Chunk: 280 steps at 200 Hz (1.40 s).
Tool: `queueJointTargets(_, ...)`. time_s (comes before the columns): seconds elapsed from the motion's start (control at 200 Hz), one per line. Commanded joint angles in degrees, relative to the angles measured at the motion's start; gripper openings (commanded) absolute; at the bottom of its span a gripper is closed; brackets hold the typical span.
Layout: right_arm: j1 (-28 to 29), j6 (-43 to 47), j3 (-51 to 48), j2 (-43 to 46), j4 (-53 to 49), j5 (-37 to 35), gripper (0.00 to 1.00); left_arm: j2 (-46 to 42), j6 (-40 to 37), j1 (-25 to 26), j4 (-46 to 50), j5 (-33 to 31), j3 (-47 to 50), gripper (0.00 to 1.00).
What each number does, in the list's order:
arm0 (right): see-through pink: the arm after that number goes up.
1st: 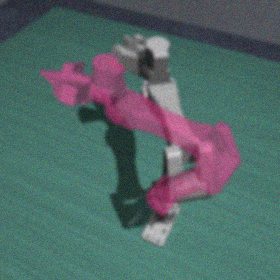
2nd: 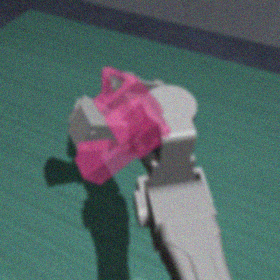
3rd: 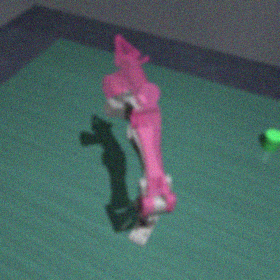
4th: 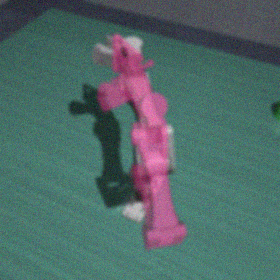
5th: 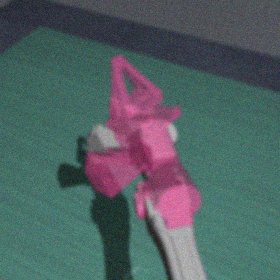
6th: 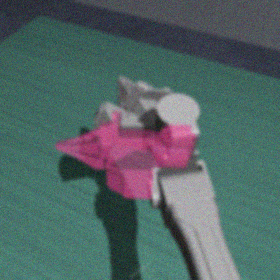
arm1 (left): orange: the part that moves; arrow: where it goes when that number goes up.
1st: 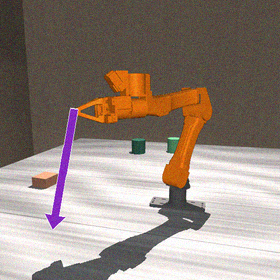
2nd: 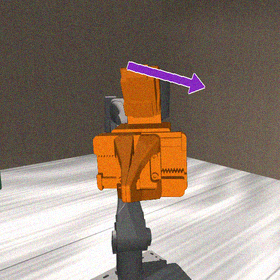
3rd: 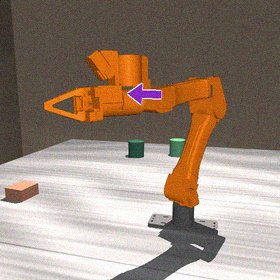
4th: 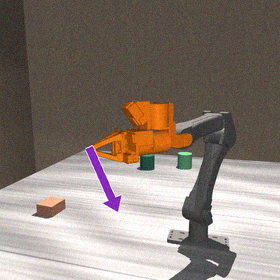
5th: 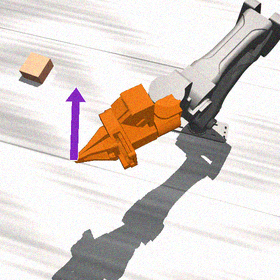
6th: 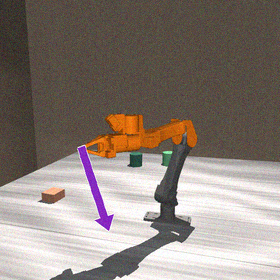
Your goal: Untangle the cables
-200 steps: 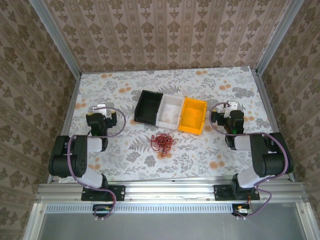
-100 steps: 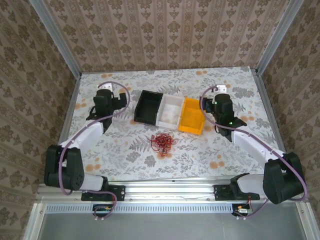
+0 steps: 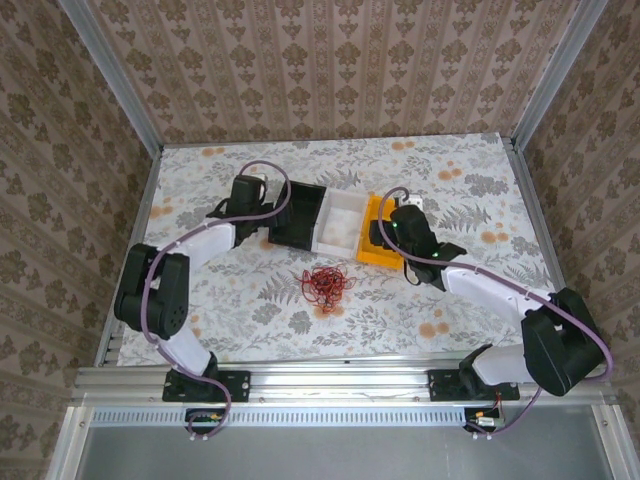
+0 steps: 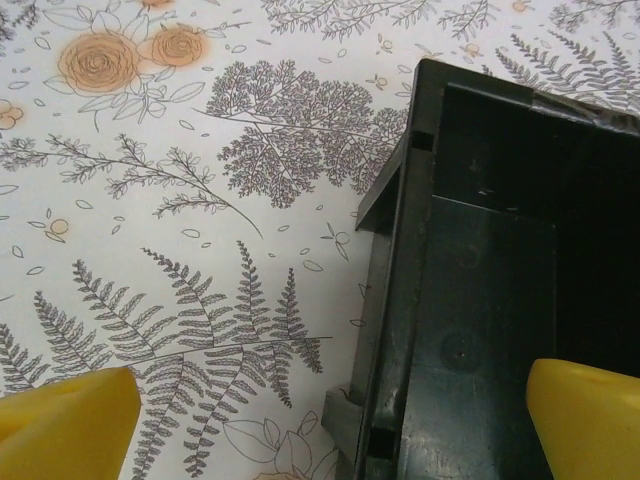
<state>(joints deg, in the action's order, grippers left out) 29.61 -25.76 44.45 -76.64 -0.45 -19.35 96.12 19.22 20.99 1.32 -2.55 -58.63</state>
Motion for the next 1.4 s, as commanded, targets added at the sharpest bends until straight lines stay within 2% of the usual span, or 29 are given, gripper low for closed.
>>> queueJointTargets(0.0, 0.5, -1.15, 2.39, -0.31, -1.88, -2.49, 0.83, 1.97, 1.6, 0.45, 2.05, 0.59, -3.3, 0.97)
queueJointTargets(0.135, 1.36, 0.07, 3.25, -1.13, -2.75, -1.66, 0.82, 4.61, 2.16, 0.66, 4.4, 1.84, -6.22, 0.87)
queueJointTargets(0.215, 2.24, 0.99, 3.7, -1.55, -3.15, -1.79, 0.83, 5.99, 2.58, 1.23, 6.0, -0.32, -7.67, 0.77)
queueJointTargets(0.42, 3.13, 3.46, 4.76, -2.72, -3.65, 0.71, 0.83, 9.42, 4.54, 2.35, 7.82, -2.86, -9.81, 0.71)
queueJointTargets(0.525, 3.35, 4.09, 5.1, -2.72, -4.0, 2.02, 0.83, 11.13, 6.66, 2.8, 9.54, -5.27, -11.06, 0.63)
queueJointTargets(0.65, 3.52, 4.03, 5.1, -4.47, -4.08, 2.71, 0.83, 12.18, 8.04, 3.29, 9.22, -4.75, -11.5, 0.48)
queueJointTargets(0.705, 3.62, 3.94, 5.24, -4.83, -4.31, 2.77, 0.83, 12.59, 8.15, 3.59, 9.22, -4.4, -11.88, 0.46)
queueJointTargets(0.775, 3.71, 4.12, 5.56, -5.09, -4.58, 3.32, 0.83, 13.08, 8.69, 3.96, 9.64, -4.69, -12.42, 0.36)
queueJointTargets(0.845, 3.88, 4.28, 5.82, -5.4, -4.83, 3.79, 0.83, 13.47, 9.31, 4.31, 9.8, -4.74, -12.89, 0.32)
queueJointTargets(0.965, 4.06, 5.39, 6.17, -6.21, -5.0, 5.52, 0.83, 14.42, 10.87, 4.84, 9.82, -4.54, -13.66, 0.32)
queueJointTargets(1.075, 4.99, 7.66, 6.86, -7.52, -5.77, 9.02, 0.83, 15.14, 12.46, 4.81, 10.82, -5.26, -14.67, 0.24)
queueJointTargets(1.105, 5.55, 8.49, 7.01, -7.86, -5.86, 10.06, 0.83, 15.28, 13.2, 6.48, 11.27, -5.53, -14.91, 0.22)
queueJointTargets(1.295, 10.85, 17.18, 9.33, -9.59, -9.46, 14.94, 0.82, 14.64, 15.68, 7.13, 10.49, -7.07, -13.44, 0.21)
queueJointTargets(1.33, 11.61, 18.46, 9.53, -9.5, -9.7, 15.55, 0.82, 14.33, 15.59, 7.13, 10.37, -7.56, -13.31, 0.27)
queueJointTargets(1.395, 12.51, 19.71, 9.69, -8.78, -9.6, 17.02, 0.82, 13.56, 14.29, 7.14, 10.56, -8.32, -13.54, 0.45)
